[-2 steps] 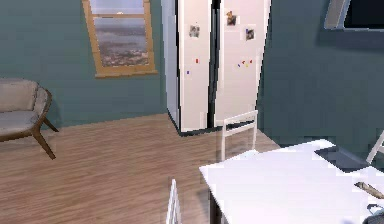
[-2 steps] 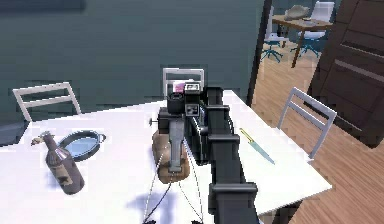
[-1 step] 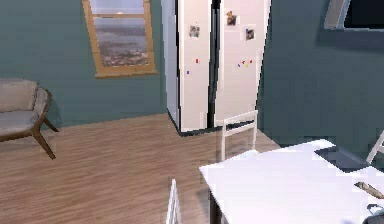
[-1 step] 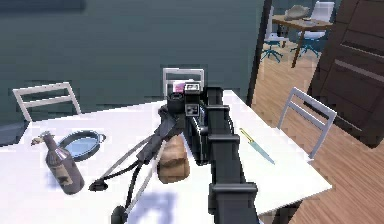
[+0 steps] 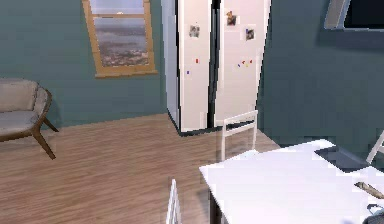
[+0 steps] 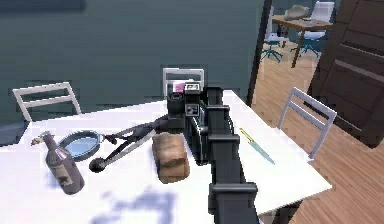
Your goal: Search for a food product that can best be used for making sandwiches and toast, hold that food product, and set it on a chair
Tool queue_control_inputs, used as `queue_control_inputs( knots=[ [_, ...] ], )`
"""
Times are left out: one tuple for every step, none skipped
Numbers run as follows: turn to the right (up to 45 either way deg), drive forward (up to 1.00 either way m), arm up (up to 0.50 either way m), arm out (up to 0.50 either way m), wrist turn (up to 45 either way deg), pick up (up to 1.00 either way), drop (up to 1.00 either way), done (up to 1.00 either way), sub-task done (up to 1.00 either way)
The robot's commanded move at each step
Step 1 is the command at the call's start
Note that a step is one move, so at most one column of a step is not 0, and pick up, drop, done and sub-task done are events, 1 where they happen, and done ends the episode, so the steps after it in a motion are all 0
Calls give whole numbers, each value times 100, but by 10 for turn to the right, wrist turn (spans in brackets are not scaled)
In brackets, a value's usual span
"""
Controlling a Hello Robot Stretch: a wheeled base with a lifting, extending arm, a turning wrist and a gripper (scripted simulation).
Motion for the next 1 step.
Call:
queue_control_inputs(
  knots=[
    [0, 0, 0, 0, 450, 0, 0, 0, 0]
  ],
)
